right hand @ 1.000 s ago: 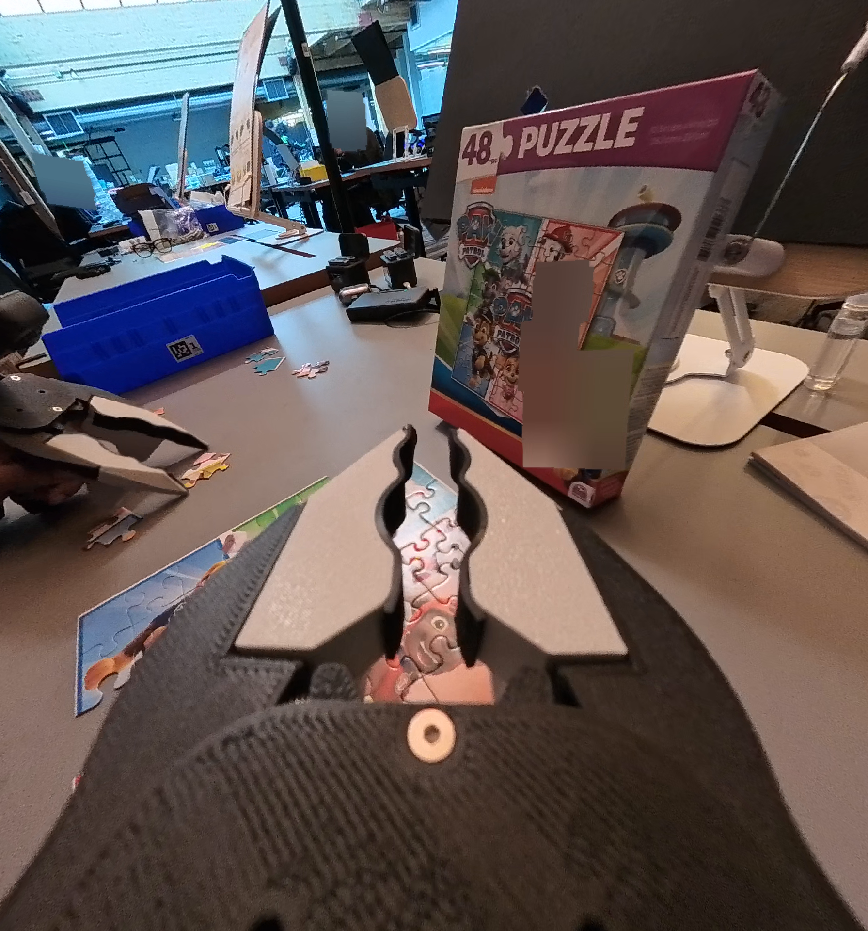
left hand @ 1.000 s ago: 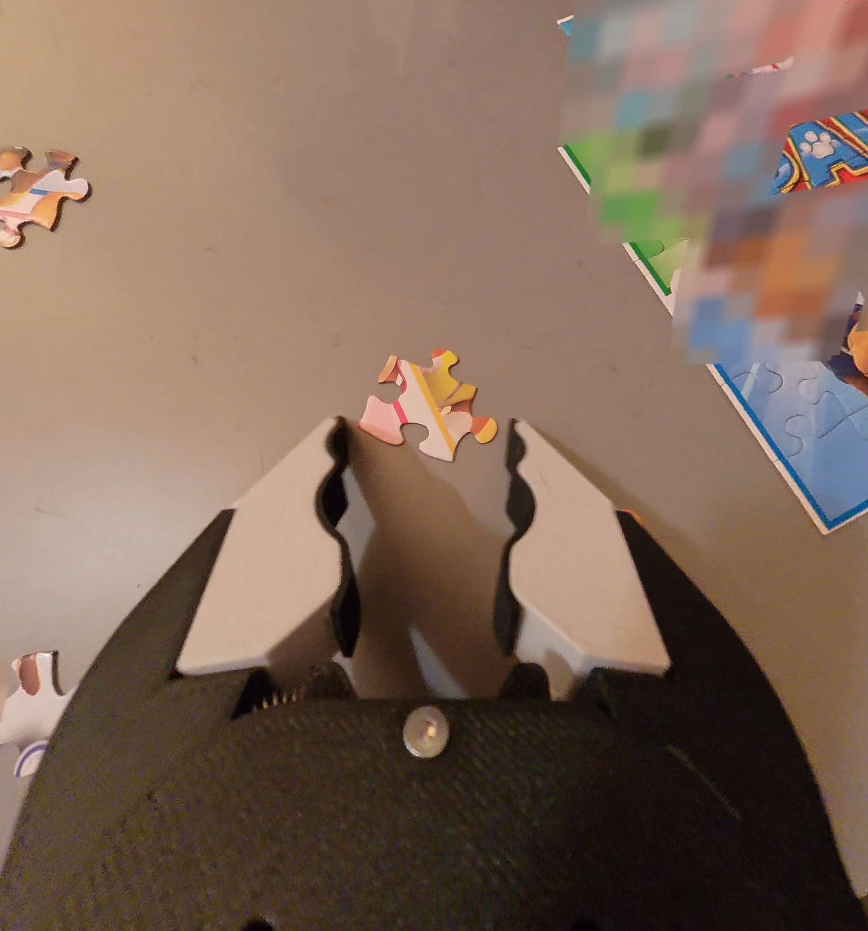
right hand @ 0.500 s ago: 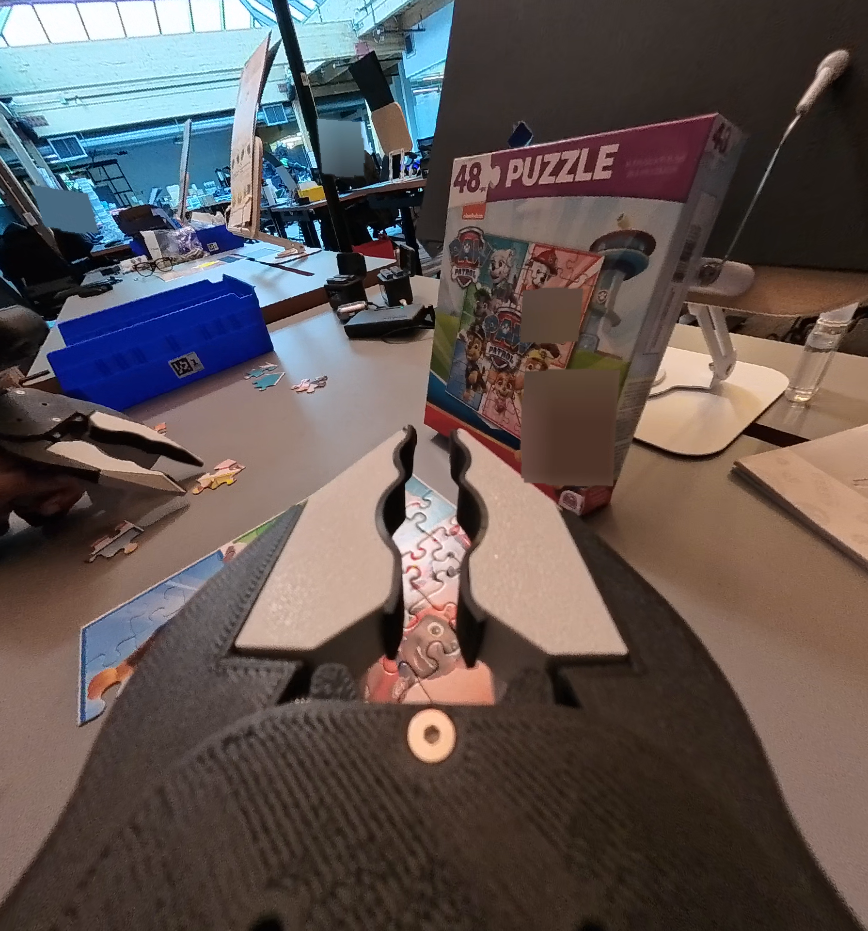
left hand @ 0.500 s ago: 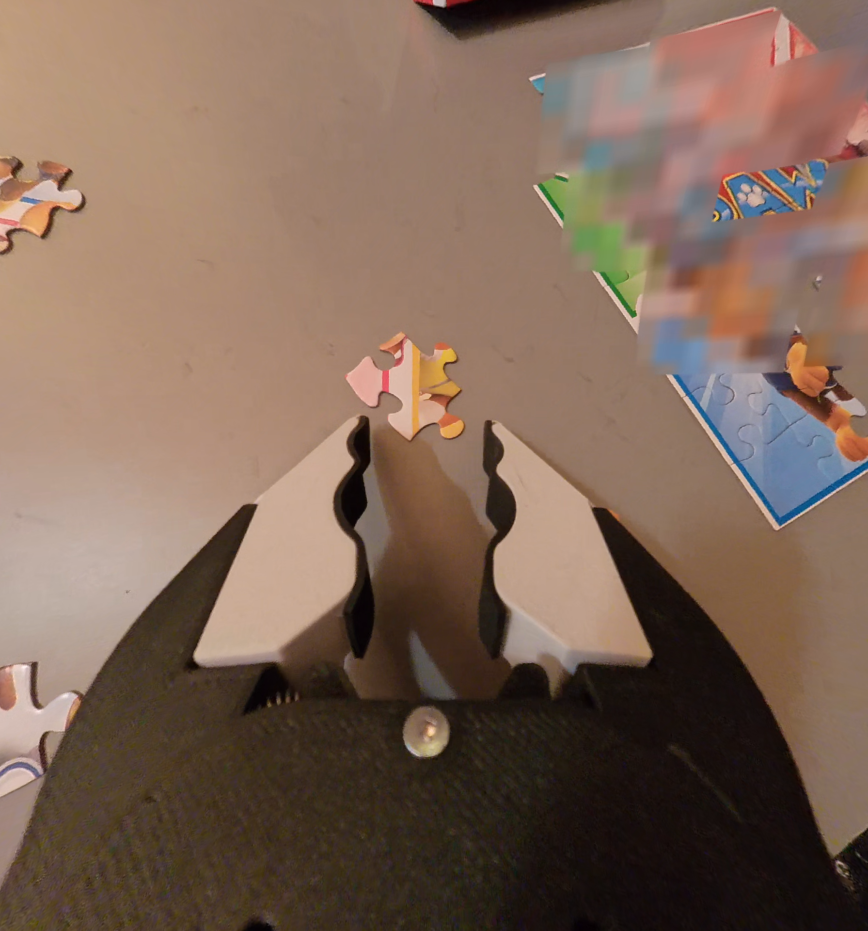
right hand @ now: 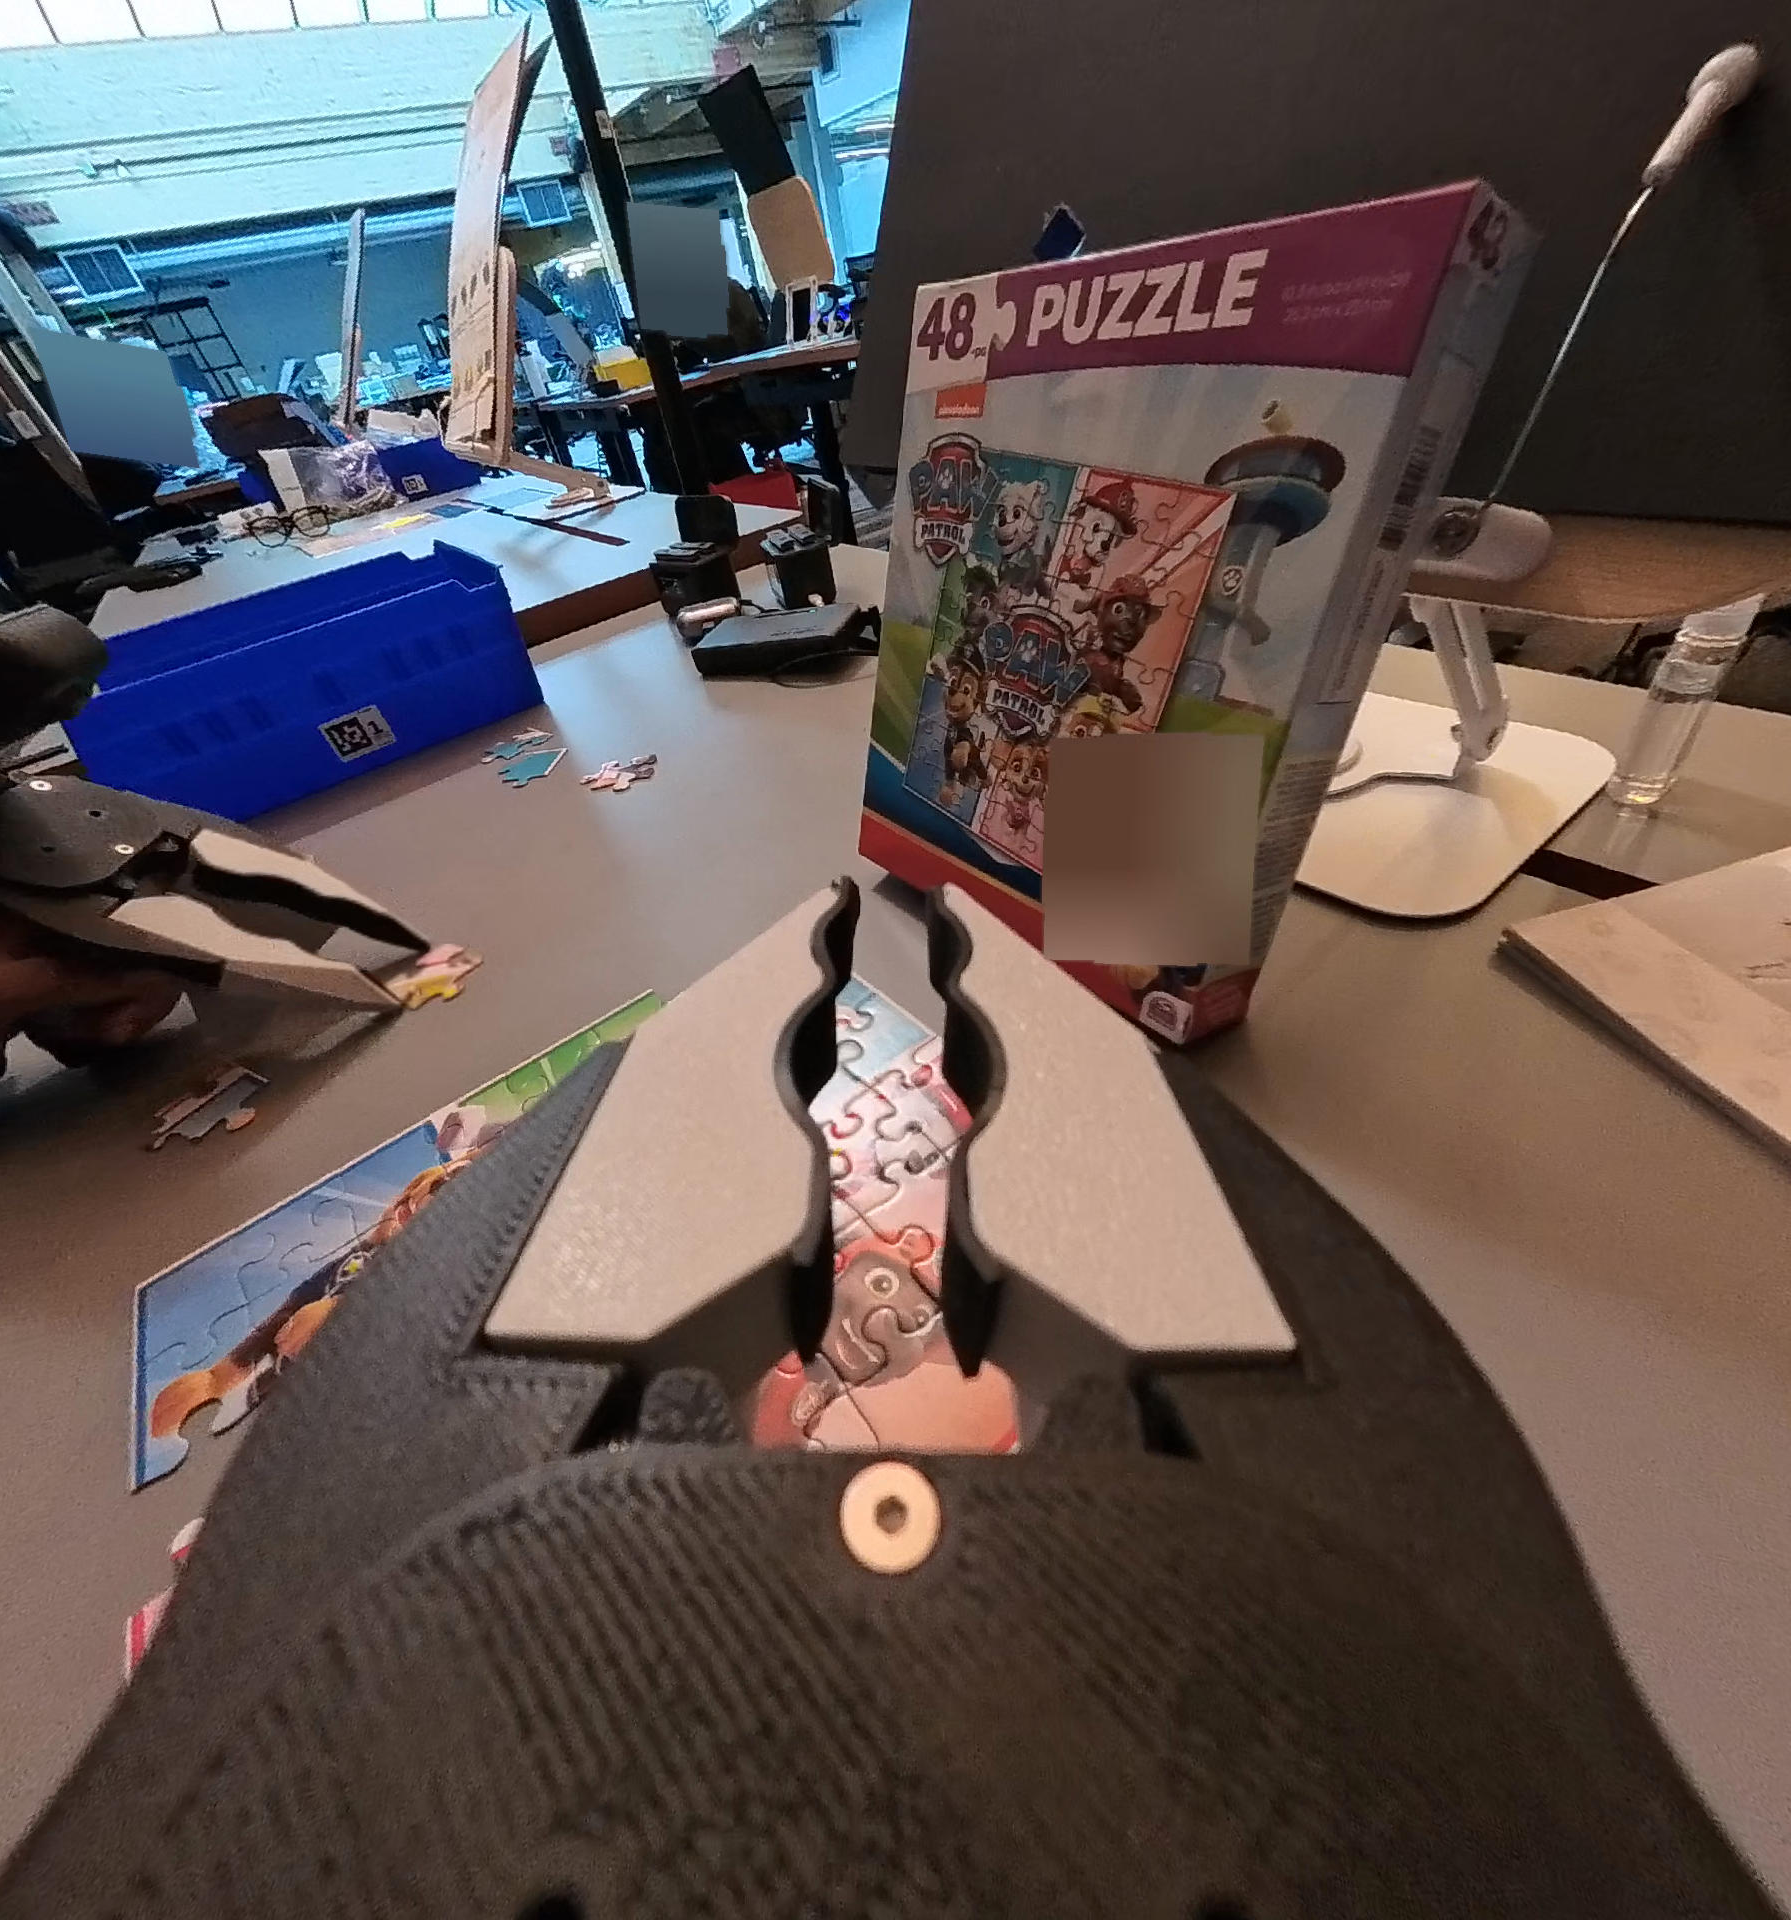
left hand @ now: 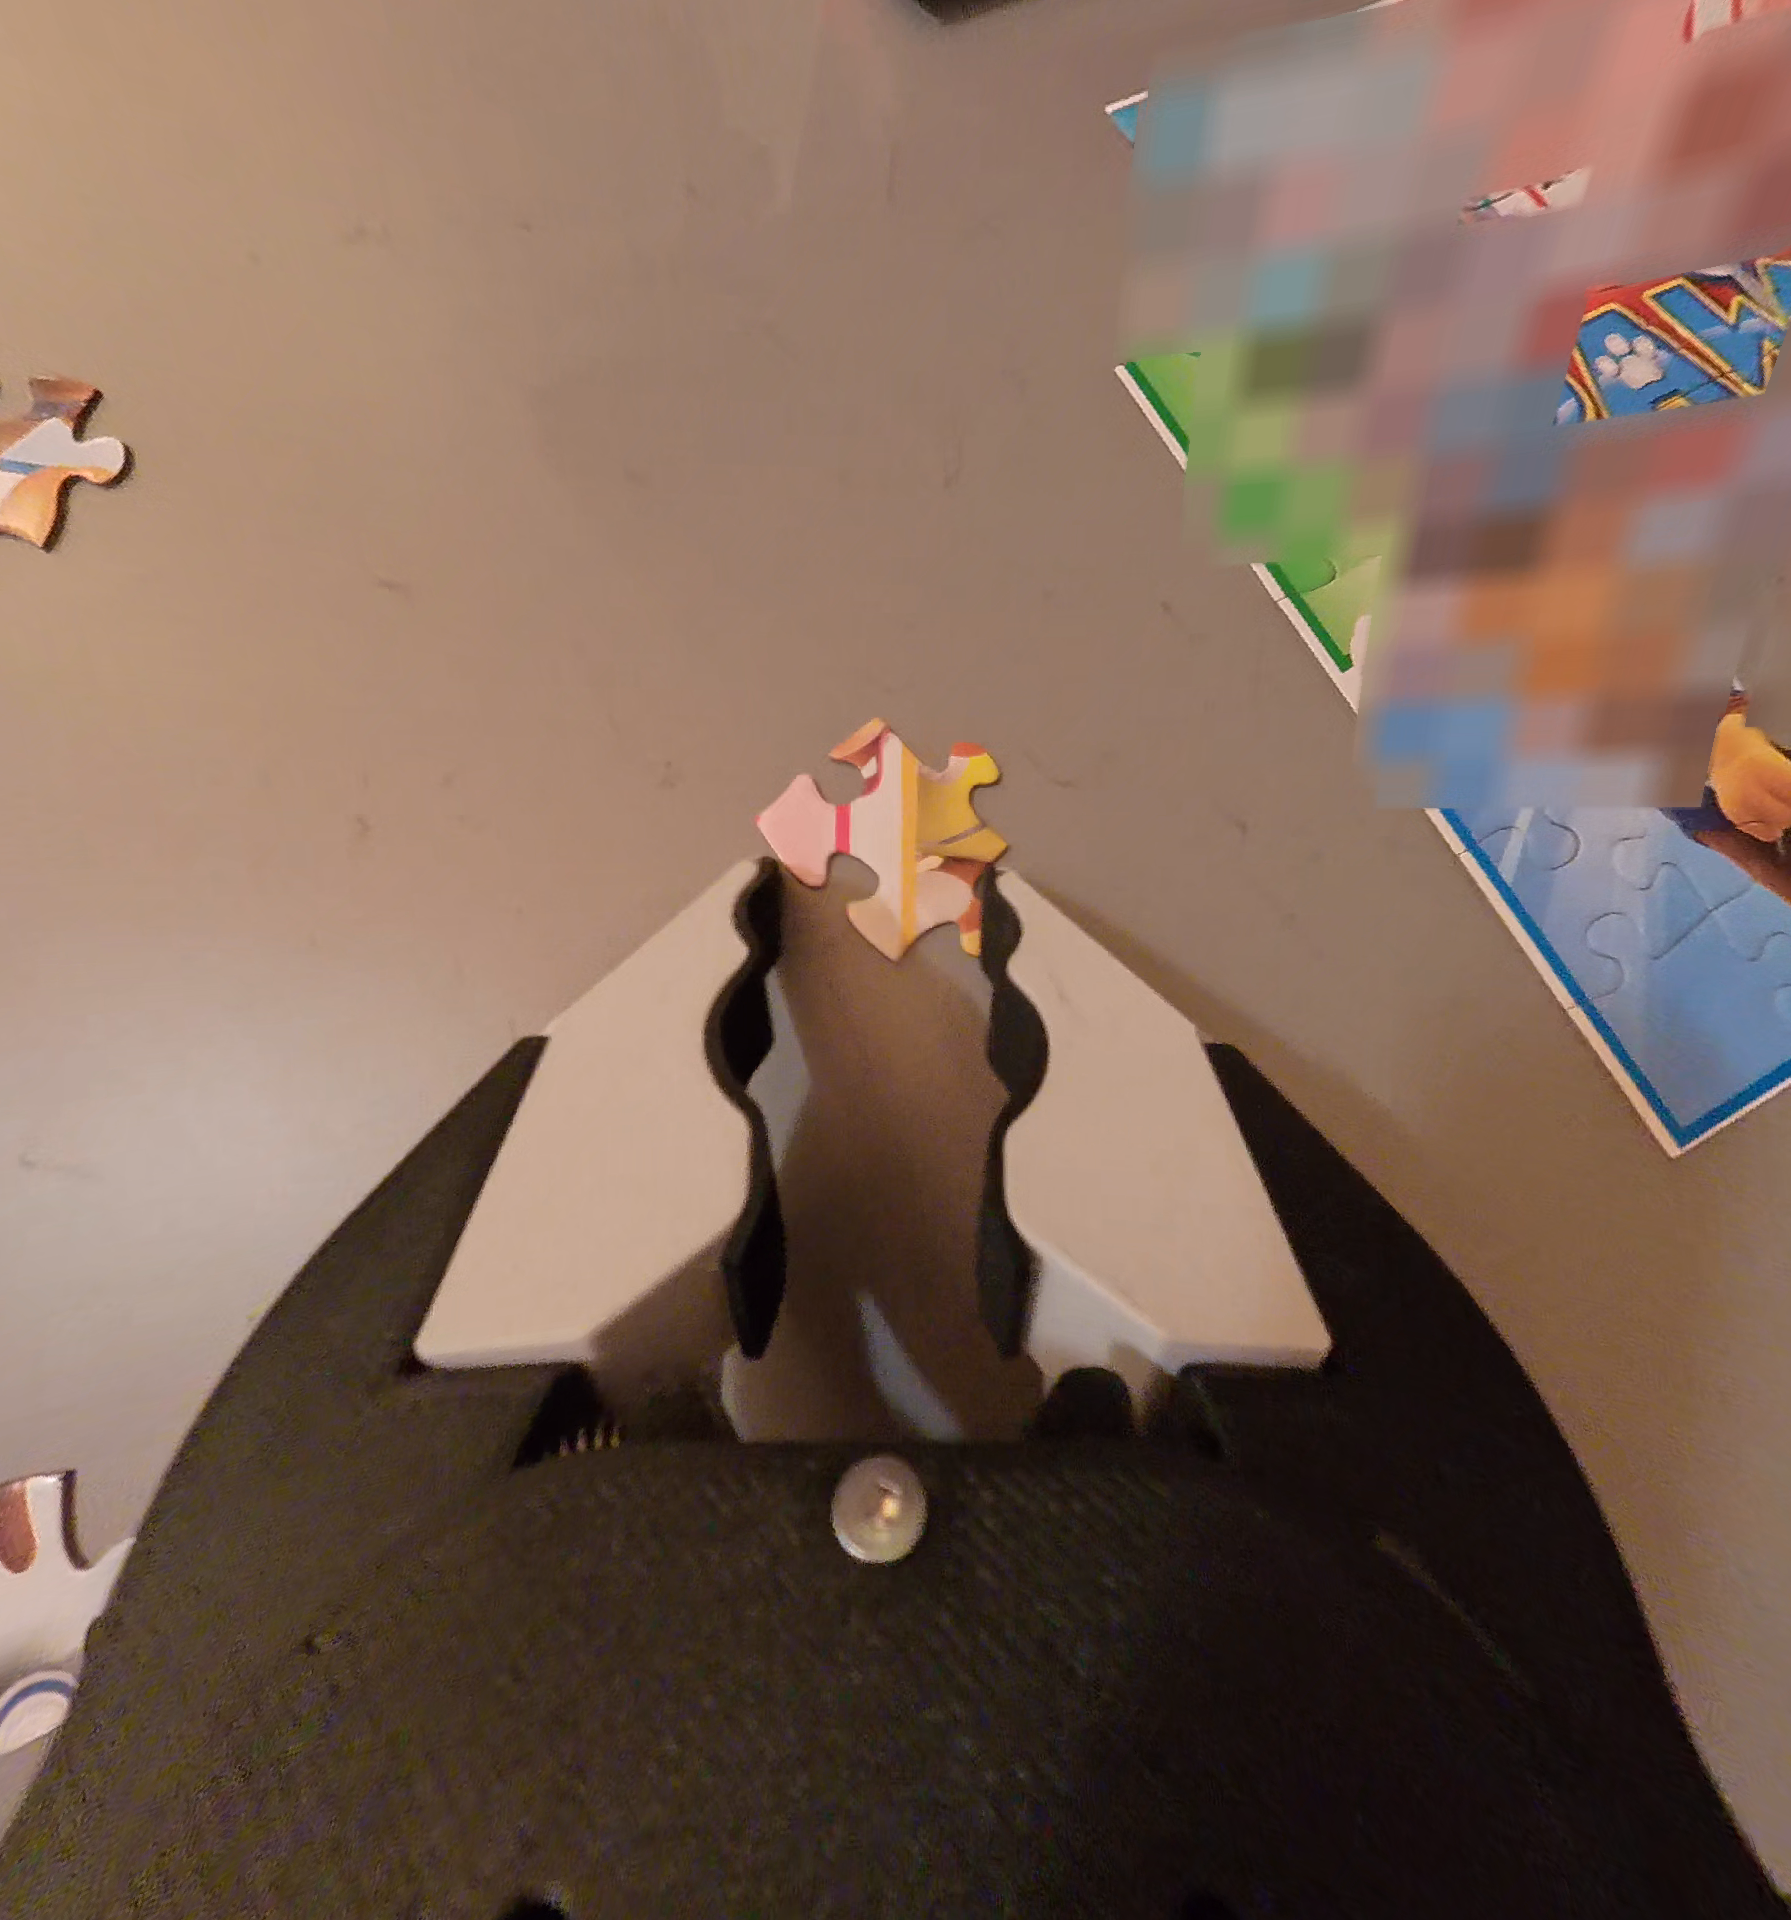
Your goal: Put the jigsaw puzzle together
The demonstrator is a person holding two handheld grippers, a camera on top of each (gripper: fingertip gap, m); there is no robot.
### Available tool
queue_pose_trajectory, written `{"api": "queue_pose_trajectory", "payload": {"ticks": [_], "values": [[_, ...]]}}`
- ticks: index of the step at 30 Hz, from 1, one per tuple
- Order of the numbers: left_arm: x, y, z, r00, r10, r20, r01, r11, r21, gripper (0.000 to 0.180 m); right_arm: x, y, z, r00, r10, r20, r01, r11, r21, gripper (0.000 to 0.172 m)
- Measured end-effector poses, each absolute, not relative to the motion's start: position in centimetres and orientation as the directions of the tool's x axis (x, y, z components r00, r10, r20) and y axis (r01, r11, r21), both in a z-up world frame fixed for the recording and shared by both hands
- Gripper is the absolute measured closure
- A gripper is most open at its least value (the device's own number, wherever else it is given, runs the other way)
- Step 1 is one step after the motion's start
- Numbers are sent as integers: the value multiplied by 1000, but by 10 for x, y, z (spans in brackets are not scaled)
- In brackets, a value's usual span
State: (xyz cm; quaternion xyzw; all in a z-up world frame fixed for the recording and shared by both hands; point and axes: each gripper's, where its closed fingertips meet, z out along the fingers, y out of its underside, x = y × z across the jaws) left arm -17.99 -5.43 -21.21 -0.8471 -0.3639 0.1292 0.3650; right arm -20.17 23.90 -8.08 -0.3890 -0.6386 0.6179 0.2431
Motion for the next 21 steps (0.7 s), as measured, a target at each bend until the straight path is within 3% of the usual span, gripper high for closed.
{"api": "queue_pose_trajectory", "payload": {"ticks": [2,8,10,11,16,21], "values": [[-178,-55,-211,704,707,76,533,-454,-714,157,-201,238,-79,-582,796,-167,193,-65,-979,159],[-175,-54,-211,711,696,103,539,-444,-716,159,-199,235,-77,-587,796,-148,182,-48,-982,159],[-175,-53,-208,716,693,89,521,-445,-728,180,-199,235,-77,-586,797,-145,182,-45,-982,159],[-176,-53,-206,714,695,83,512,-438,-739,180,-199,235,-77,-586,797,-145,182,-44,-982,159],[-176,-53,-203,710,696,109,520,-413,-748,175,-199,234,-76,-588,796,-144,180,-45,-983,159],[-173,-55,-210,702,702,118,551,-430,-715,143,-198,234,-76,-589,795,-142,179,-43,-983,159]]}}
